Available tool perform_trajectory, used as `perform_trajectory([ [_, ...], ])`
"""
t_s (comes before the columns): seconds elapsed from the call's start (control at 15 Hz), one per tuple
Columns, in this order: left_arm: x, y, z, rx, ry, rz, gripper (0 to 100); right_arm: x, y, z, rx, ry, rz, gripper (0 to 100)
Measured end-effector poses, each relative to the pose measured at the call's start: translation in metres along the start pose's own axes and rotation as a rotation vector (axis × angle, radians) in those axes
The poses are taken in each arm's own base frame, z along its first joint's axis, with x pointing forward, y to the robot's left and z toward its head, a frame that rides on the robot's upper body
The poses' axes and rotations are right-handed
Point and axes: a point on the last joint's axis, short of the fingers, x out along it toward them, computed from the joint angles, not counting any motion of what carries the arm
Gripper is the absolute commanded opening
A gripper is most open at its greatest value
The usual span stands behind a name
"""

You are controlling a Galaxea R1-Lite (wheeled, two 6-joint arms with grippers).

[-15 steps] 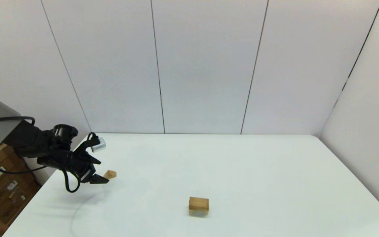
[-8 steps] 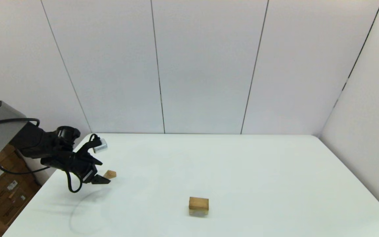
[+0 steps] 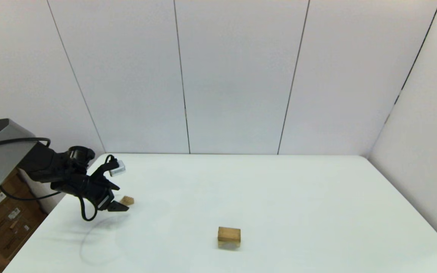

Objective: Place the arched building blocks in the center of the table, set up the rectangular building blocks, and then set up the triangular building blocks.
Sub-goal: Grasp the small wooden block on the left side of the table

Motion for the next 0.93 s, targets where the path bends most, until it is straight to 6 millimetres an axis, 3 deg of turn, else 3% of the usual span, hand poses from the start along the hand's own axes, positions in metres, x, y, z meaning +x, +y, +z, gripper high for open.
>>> perform_trajectory([
  [0.67,0.011,-0.002,0.001,0.005,0.006,-0.017,100,0.0,0.0,0.0,0.0,0.0,0.0,100],
  [0.73,0.011,-0.002,0.001,0.005,0.007,-0.018,0,0.0,0.0,0.0,0.0,0.0,0.0,100],
  [0.93,0.013,-0.002,0.002,0.005,0.007,-0.021,0,0.0,0.0,0.0,0.0,0.001,0.0,100],
])
